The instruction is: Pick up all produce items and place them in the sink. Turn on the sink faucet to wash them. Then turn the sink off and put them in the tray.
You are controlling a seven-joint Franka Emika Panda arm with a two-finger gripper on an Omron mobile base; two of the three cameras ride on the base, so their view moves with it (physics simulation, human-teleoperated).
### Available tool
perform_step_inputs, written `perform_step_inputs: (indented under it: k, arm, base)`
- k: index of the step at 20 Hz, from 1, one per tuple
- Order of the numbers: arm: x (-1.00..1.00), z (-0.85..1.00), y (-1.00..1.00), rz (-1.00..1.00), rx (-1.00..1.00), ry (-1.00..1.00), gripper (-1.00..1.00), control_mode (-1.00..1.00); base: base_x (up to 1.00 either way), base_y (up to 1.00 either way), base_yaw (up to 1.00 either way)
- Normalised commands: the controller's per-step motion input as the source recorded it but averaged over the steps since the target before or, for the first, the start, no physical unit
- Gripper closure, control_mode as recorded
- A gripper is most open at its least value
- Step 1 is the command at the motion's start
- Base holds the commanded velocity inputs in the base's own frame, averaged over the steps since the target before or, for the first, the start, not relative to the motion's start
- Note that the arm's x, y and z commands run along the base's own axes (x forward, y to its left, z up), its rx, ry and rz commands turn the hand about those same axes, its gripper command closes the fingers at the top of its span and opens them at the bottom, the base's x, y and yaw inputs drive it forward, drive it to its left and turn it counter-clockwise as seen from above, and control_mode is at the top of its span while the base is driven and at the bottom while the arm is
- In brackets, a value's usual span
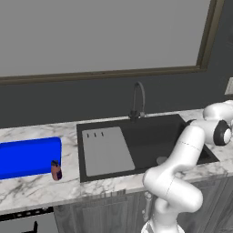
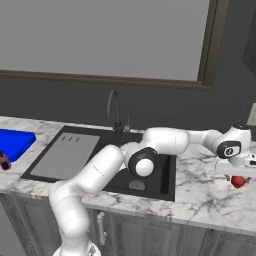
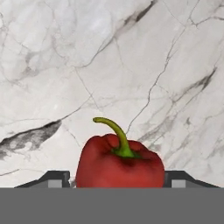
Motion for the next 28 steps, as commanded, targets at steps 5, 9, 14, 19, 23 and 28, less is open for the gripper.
perform_step_inputs:
  k: [5,9,14,19,23,28]
  arm:
    - [-0.15,-0.09,0.03,0.0,0.0,0.0,1.0,-1.0]
    - [-0.39,0.1,0.47,-0.07,0.0,0.0,1.0,-1.0]
    - [-0.35,0.31,0.72,-0.11,-0.02,0.0,1.0,-1.0]
    - [-0.19,0.27,0.98,-0.07,-0.08,0.0,1.0,-1.0]
    - [-0.03,0.18,1.0,-0.02,-0.04,0.0,1.0,-1.0]
    - [-0.07,0.04,1.0,0.0,-0.03,0.0,1.0,-1.0]
  base:
    - [0.0,0.0,0.0]
    - [0.0,0.0,0.0]
    - [0.0,0.0,0.0]
    - [0.0,0.0,0.0]
    - [0.0,0.0,0.0]
    - [0.0,0.0,0.0]
